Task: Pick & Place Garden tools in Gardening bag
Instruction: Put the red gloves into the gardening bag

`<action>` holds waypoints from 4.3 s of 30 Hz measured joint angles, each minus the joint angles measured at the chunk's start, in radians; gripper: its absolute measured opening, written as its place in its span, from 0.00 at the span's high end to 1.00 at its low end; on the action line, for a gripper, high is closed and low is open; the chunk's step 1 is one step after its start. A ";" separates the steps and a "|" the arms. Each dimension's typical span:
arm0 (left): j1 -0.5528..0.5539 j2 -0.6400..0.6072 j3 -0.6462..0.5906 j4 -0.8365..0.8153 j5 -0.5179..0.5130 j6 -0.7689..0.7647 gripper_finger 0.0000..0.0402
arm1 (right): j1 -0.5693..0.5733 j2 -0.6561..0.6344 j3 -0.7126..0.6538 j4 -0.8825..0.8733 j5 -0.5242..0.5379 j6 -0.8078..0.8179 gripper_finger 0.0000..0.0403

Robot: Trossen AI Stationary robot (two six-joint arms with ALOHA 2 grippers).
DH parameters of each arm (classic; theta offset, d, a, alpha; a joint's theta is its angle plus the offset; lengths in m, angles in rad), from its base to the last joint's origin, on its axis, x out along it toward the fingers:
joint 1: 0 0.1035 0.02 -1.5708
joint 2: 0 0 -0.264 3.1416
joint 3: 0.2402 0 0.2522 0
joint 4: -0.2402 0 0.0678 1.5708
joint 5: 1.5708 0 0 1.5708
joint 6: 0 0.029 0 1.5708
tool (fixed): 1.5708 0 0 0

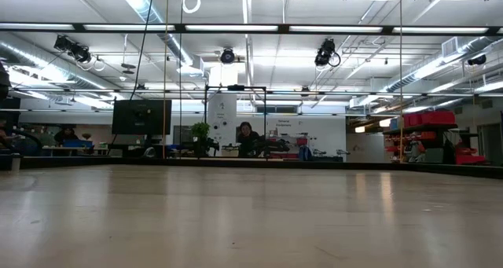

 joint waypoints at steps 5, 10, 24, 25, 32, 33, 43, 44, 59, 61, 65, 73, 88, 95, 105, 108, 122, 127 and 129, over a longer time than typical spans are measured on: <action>0.000 0.000 0.000 0.000 -0.025 0.000 0.71 | 0.035 -0.001 0.000 -0.034 0.036 -0.028 1.00; 0.000 0.000 0.000 0.000 -0.046 0.000 0.71 | 0.068 -0.004 -0.035 -0.030 0.036 -0.028 1.00; 0.000 0.000 0.000 -0.014 -0.056 0.002 0.71 | 0.204 -0.028 -0.252 0.269 0.102 0.060 1.00; 0.000 0.000 0.000 -0.022 -0.056 0.001 0.71 | 0.218 -0.034 -0.268 0.290 0.116 0.069 1.00; 0.000 0.000 0.000 -0.094 -0.056 0.001 0.71 | 0.332 -0.073 -0.355 0.355 0.225 0.081 1.00; 0.000 0.000 0.000 -0.095 -0.056 0.001 0.71 | 0.347 -0.077 -0.363 0.356 0.240 0.081 1.00; 0.000 0.000 0.000 -0.090 -0.056 0.001 0.71 | 0.499 -0.086 -0.474 0.509 0.364 0.089 1.00; 0.000 0.000 0.000 -0.090 -0.056 0.001 0.71 | 0.513 -0.085 -0.489 0.538 0.375 0.098 1.00; 0.000 0.000 0.000 -0.090 -0.056 0.000 0.71 | 0.743 -0.075 -0.619 0.759 0.553 0.152 1.00; 0.000 0.000 0.000 -0.090 -0.056 0.000 0.71 | 0.772 -0.065 -0.619 0.759 0.574 0.152 1.00; 0.000 0.000 0.000 -0.090 -0.056 0.000 0.71 | 0.810 -0.036 -0.619 0.759 0.589 0.152 1.00; 0.000 0.000 0.000 -0.090 -0.056 0.000 0.71 | 0.850 0.010 -0.619 0.807 0.621 0.148 1.00; 0.000 0.000 0.000 -0.089 -0.056 0.000 0.71 | 0.893 0.116 -0.619 0.897 0.713 0.107 1.00; 0.000 0.000 0.000 -0.089 -0.056 0.000 0.71 | 0.892 0.171 -0.619 0.927 0.719 0.099 1.00; 0.000 0.000 0.000 -0.089 -0.056 0.000 0.71 | 0.892 0.210 -0.619 0.939 0.741 0.106 1.00; 0.000 0.000 0.000 -0.089 -0.055 0.000 0.71 | 0.892 0.210 -0.619 0.940 0.741 0.106 1.00; 0.000 0.000 0.000 -0.089 -0.055 0.000 0.71 | 0.892 0.210 -0.619 0.937 0.742 0.106 0.90; 0.000 0.000 0.000 -0.089 -0.055 0.000 0.71 | 0.892 0.210 -0.619 0.932 0.802 0.130 0.81; 0.000 0.000 0.000 -0.089 -0.055 0.000 0.71 | 0.891 0.210 -0.619 0.930 0.811 0.133 0.77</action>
